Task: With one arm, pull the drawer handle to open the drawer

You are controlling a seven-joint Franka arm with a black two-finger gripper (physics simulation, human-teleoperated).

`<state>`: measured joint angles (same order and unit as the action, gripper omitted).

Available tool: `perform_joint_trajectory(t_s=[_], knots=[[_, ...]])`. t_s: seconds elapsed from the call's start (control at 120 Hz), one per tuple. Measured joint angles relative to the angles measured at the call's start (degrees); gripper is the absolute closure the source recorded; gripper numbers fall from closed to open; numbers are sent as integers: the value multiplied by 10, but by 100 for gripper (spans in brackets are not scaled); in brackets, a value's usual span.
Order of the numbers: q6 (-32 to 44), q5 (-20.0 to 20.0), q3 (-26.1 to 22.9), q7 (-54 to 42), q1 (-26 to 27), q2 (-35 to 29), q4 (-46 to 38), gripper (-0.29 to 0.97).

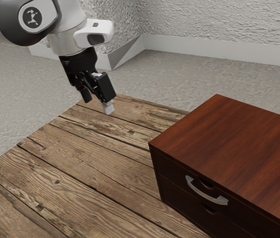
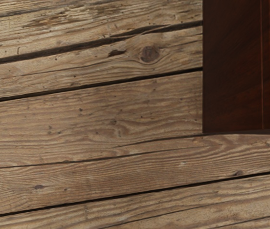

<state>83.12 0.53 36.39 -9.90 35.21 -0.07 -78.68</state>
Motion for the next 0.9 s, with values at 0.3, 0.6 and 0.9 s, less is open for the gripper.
perform_joint_trajectory(t_s=[0.3, 0.6, 0.9], knots=[[-1, 0, 0, -12, -10, 0, 0, 0], [-77, 5, -8, -11, -29, -7, 161, 0], [-89, 22, -17, 3, -113, 27, 176, 0]])
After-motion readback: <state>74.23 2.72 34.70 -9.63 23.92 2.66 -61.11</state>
